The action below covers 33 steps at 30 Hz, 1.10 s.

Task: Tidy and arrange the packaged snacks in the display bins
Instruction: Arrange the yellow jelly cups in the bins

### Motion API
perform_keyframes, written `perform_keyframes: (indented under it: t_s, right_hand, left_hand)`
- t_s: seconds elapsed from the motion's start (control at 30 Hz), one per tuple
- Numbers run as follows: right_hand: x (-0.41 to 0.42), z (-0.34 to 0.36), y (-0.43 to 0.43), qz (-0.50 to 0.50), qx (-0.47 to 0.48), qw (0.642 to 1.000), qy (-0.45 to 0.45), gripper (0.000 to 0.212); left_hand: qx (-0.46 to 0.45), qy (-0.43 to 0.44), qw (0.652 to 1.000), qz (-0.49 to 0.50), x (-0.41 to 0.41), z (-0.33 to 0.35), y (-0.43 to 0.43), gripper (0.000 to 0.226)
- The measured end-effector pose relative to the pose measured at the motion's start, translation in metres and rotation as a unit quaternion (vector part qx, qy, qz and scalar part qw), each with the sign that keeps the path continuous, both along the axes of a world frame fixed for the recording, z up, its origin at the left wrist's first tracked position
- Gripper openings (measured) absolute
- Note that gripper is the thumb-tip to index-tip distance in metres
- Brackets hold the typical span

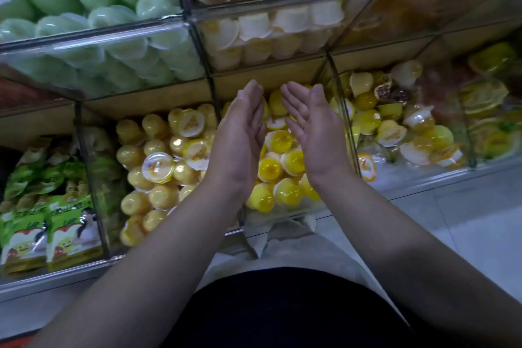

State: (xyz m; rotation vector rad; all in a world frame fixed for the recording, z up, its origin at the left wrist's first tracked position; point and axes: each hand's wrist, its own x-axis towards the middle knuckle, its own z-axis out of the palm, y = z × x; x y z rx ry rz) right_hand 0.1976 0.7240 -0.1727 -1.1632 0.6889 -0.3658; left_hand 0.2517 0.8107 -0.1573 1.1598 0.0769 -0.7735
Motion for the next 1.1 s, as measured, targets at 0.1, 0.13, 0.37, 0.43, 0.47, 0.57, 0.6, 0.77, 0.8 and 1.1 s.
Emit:
perform_keyframes:
  t_s: [0.1,0.13,0.37,0.43,0.47,0.57,0.6,0.77,0.8,1.1]
  right_hand:
    - [-0.007,0.003,-0.029,0.005,-0.002,1.0,-0.004,0.034]
    - [-0.01,0.003,-0.039,0.005,-0.004,1.0,-0.006,0.034]
    - [-0.031,0.002,-0.098,0.028,-0.014,0.999,-0.012,0.038]
    - [-0.038,0.001,-0.112,0.04,-0.022,0.999,-0.002,0.034]
    - [-0.041,0.001,-0.118,0.046,-0.028,0.999,0.001,0.033]
    - [-0.047,-0.001,-0.136,0.052,-0.045,0.998,0.012,0.032]
    - [-0.048,-0.001,-0.14,0.052,-0.047,0.997,0.015,0.032]
    - [-0.053,-0.002,-0.154,0.045,-0.055,0.997,0.02,0.037]
    - [-0.053,-0.001,-0.155,0.042,-0.056,0.997,0.019,0.035]
    - [-0.058,0.004,-0.155,-0.017,-0.053,0.998,0.032,0.033]
  left_hand:
    - [0.007,-0.007,1.0,-0.001,-0.011,0.001,-0.027,0.047]
    - [0.011,-0.009,1.0,0.0,-0.015,0.001,-0.036,0.046]
    - [0.027,-0.02,0.999,0.015,-0.034,0.004,-0.094,0.043]
    - [0.032,-0.021,0.999,0.027,-0.041,0.002,-0.106,0.042]
    - [0.034,-0.02,0.999,0.031,-0.045,0.001,-0.112,0.041]
    - [0.036,-0.014,0.999,0.033,-0.056,-0.001,-0.127,0.04]
    - [0.038,-0.012,0.999,0.031,-0.059,-0.001,-0.13,0.04]
    - [0.044,-0.014,0.999,0.019,-0.061,0.0,-0.141,0.04]
    - [0.045,-0.018,0.999,0.011,-0.059,0.001,-0.143,0.04]
    - [0.038,-0.014,0.999,-0.029,-0.046,0.0,-0.153,0.043]
